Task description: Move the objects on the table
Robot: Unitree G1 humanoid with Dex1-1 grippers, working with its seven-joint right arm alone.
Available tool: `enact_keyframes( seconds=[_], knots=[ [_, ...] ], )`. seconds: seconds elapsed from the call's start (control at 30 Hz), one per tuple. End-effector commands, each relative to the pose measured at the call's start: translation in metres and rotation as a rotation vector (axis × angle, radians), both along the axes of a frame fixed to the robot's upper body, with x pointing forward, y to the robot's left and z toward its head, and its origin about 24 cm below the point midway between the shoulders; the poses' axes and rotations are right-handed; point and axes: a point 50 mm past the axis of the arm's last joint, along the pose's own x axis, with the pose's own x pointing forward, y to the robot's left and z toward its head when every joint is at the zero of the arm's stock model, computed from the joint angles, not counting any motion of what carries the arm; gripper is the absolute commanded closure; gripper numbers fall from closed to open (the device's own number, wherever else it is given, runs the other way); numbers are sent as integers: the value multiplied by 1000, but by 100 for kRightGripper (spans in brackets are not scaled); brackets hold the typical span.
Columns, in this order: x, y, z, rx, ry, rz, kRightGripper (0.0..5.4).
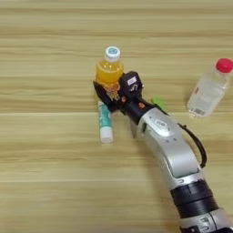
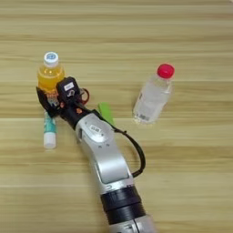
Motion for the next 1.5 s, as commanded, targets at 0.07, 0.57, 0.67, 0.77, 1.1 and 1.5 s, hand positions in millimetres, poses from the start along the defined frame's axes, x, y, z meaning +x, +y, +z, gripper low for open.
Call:
enact_keyframes(
  seconds=[0.07, 0.57, 0.67, 0.77, 1.1, 1.5],
  knots=[
    [9, 5, 38, 44, -161, 10, 196],
    [3, 17, 42, 70, -176, 64, 196],
    [0, 31, 46, 87, -188, 106, 196],
    [-4, 43, 49, 98, -192, 145, 196],
    [-11, 74, 42, 104, -166, 243, 196],
    [-17, 106, -4, 70, -58, 364, 197]
  ],
)
